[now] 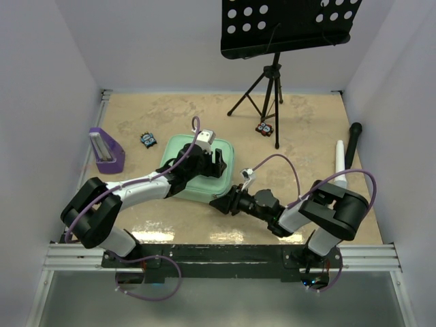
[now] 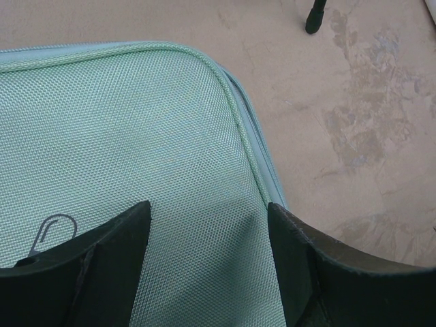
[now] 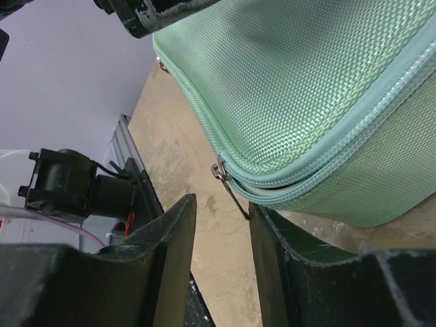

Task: Organize the medicine kit
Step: Zip the medicine box at the center of the board.

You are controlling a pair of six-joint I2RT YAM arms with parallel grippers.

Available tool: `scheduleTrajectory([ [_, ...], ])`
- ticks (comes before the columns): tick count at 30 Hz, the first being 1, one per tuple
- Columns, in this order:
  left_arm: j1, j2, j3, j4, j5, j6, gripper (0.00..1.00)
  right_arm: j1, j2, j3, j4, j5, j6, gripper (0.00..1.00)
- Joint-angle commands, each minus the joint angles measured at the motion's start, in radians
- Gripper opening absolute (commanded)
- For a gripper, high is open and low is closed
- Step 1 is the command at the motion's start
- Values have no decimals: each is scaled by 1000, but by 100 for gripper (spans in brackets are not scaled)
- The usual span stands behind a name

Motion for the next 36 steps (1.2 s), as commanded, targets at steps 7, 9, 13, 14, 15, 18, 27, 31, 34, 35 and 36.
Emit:
scheduleTrajectory([
  [7,7,17,-38,-85,-19,-20,74,-5,15,51,51,30,6,31],
  [9,5,17,-38,-85,-19,-20,74,-5,15,52,46,32,8,29],
  [13,5,15,-38,-86,-19,-19,74,-5,15,49,44,41,11,24],
  [14,7,15,-38,-85,-19,-19,74,-6,15,49,44,42,12,24],
  [15,5,15,-38,-85,-19,-19,74,-6,15,48,44,47,12,23],
  [18,5,15,-40,-86,-19,-19,74,-9,12,41,43,53,20,20],
  [27,7,14,-40,-86,-23,-20,74,-15,8,26,40,58,23,6],
  [31,7,14,-38,-88,-22,-22,74,-17,8,23,34,59,26,2],
  [34,5,11,-38,-89,-23,-22,74,-17,7,24,11,56,26,0],
  [35,7,9,-37,-91,-26,-22,74,-19,5,28,-5,53,26,0],
  [36,7,6,-37,-91,-28,-20,74,-19,4,29,-23,50,29,0],
])
